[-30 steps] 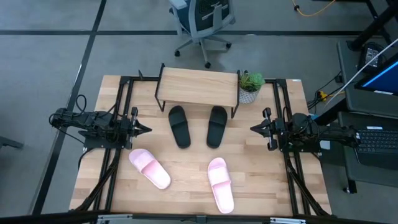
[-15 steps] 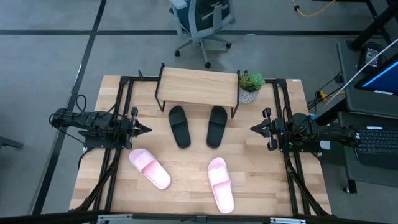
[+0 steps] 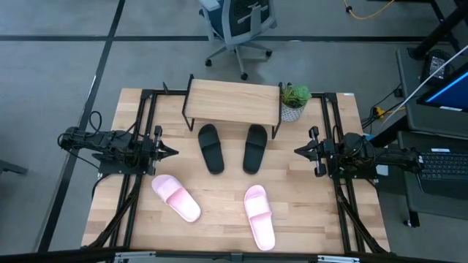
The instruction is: Pick and place slides into the shelf
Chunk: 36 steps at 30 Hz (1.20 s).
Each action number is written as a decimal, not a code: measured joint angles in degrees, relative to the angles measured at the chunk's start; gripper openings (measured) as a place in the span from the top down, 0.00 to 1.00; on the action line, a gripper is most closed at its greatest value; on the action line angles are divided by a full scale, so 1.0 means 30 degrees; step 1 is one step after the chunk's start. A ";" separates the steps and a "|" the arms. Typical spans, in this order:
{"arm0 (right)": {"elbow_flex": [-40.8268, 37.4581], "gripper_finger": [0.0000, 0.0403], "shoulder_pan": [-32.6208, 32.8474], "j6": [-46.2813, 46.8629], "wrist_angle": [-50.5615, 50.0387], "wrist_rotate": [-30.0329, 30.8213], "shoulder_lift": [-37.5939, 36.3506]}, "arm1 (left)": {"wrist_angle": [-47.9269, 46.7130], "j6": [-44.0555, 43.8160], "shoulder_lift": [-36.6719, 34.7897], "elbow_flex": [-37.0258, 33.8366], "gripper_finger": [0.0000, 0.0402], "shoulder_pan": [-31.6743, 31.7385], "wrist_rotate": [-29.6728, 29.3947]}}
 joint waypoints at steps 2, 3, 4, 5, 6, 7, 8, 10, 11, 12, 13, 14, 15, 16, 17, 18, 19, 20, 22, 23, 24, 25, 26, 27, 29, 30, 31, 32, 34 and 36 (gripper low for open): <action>0.0004 0.96 0.0000 0.0022 0.0002 0.0003 0.0003 | -0.0006 0.0000 0.0002 -0.0002 1.00 -0.0003 0.0000; 0.0001 0.96 0.0000 0.0019 0.0002 0.0000 0.0003 | 0.0000 0.0000 0.0002 0.0000 1.00 0.0003 0.0000; 0.0007 0.96 0.0000 0.0001 0.0005 0.0006 0.0007 | -0.0006 0.0000 -0.0003 0.0004 1.00 0.0002 0.0000; 0.0006 0.96 0.0000 0.0000 0.0000 0.0006 0.0007 | -0.0007 0.0000 -0.0003 0.0005 1.00 0.0003 0.0000; 0.0005 0.96 0.0000 0.0000 0.0003 0.0003 0.0000 | 0.0000 0.0000 0.0004 0.0005 1.00 0.0003 0.0000; 0.0007 0.96 0.0000 0.0018 0.0004 0.0004 0.0005 | -0.0001 0.0000 -0.0003 -0.0001 1.00 0.0003 0.0000; 0.0003 0.96 0.0000 0.0022 -0.0001 0.0003 0.0004 | -0.0005 0.0000 0.0001 0.0001 1.00 0.0001 0.0000; 0.0005 0.96 0.0000 0.0000 0.0004 0.0003 0.0003 | -0.0004 -0.0002 0.0000 0.0003 1.00 0.0000 0.0000; 0.0007 0.96 0.0000 0.0002 0.0001 0.0005 0.0007 | -0.0007 0.0000 0.0002 0.0000 1.00 -0.0002 0.0000; 0.0003 0.96 0.0000 0.0015 0.0002 0.0000 0.0000 | 0.0000 -0.0001 -0.0002 0.0004 1.00 0.0002 0.0000; 0.0007 0.96 0.0000 0.0022 0.0006 0.0000 0.0007 | -0.0003 0.0000 0.0003 0.0002 1.00 -0.0004 0.0003; 0.0007 0.96 0.0000 0.0003 -0.0001 0.0000 0.0006 | 0.0000 0.0000 -0.0003 0.0005 1.00 -0.0004 0.0000; 0.0007 0.96 0.0000 0.0000 0.0006 0.0000 0.0000 | 0.0000 0.0000 -0.0002 -0.0001 1.00 -0.0004 0.0000; 0.0007 0.96 0.0000 -0.0002 0.0001 0.0005 0.0000 | 0.0000 0.0000 -0.0001 0.0001 1.00 0.0001 0.0000; 0.0004 0.96 0.0000 0.0034 0.0006 0.0004 0.0000 | 0.0000 0.0000 -0.0003 -0.0002 1.00 0.0000 0.0000; 0.0007 0.96 0.0000 0.0073 0.0006 0.0000 0.0004 | 0.0000 0.0000 -0.0003 0.0000 1.00 0.0000 0.0000; 0.0007 0.96 0.0000 0.0071 0.0006 0.0002 0.0002 | 0.0000 0.0000 -0.0003 0.0005 1.00 0.0003 0.0000; 0.0006 0.96 0.0000 0.0064 0.0006 0.0006 0.0006 | 0.0000 0.0000 -0.0002 0.0004 1.00 -0.0004 0.0000; 0.0001 0.96 0.0000 0.0072 0.0006 0.0001 0.0007 | 0.0097 -0.0050 0.0004 -0.0002 1.00 0.0000 0.0000; 0.0000 0.96 0.0000 0.0092 0.0006 0.0002 0.0000 | 0.0328 -0.0087 0.0004 -0.0002 1.00 0.0003 0.0000; 0.0000 0.96 0.0000 0.0180 0.0006 0.0003 0.0000 | 0.0674 -0.0087 -0.0003 -0.0002 1.00 0.0003 0.0000; 0.0003 0.96 0.0000 0.0409 0.0006 0.0000 0.0003 | 0.1079 -0.0084 0.0001 -0.0002 1.00 0.0000 0.0000; 0.0004 0.96 0.0000 0.0549 0.0009 0.0004 0.0004 | 0.1496 -0.0073 -0.0003 -0.0002 1.00 -0.0003 0.0000; 0.0007 0.96 0.0005 0.0583 0.0013 0.0001 0.0006 | 0.1925 -0.0098 0.0004 -0.0002 1.00 -0.0004 0.0000; 0.0007 0.96 0.0000 0.0569 0.0013 0.0001 0.0000 | 0.2647 -0.0517 0.0000 -0.0002 1.00 -0.0004 0.0001; 0.0004 0.96 0.0000 0.0588 0.0014 0.0003 0.0000 | 0.2943 -0.0805 0.0004 -0.0002 1.00 -0.0004 0.0000; 0.0004 0.96 0.0000 0.0683 0.0020 0.0000 0.0000 | 0.3166 -0.1082 -0.0003 -0.0002 1.00 -0.0001 0.0000; 0.0001 0.96 0.0000 0.0940 0.0020 0.0000 0.0001 | 0.3267 -0.1186 -0.0003 -0.0002 1.00 -0.0004 0.0000; 0.0003 0.96 0.0000 0.1081 0.0020 0.0000 0.0007 | 0.3235 -0.1321 0.0004 -0.0002 1.00 0.0003 0.0000; 0.0005 0.96 0.0000 0.1066 0.0020 0.0000 0.0006 | 0.3235 -0.1350 -0.0003 -0.0002 1.00 0.0003 0.0000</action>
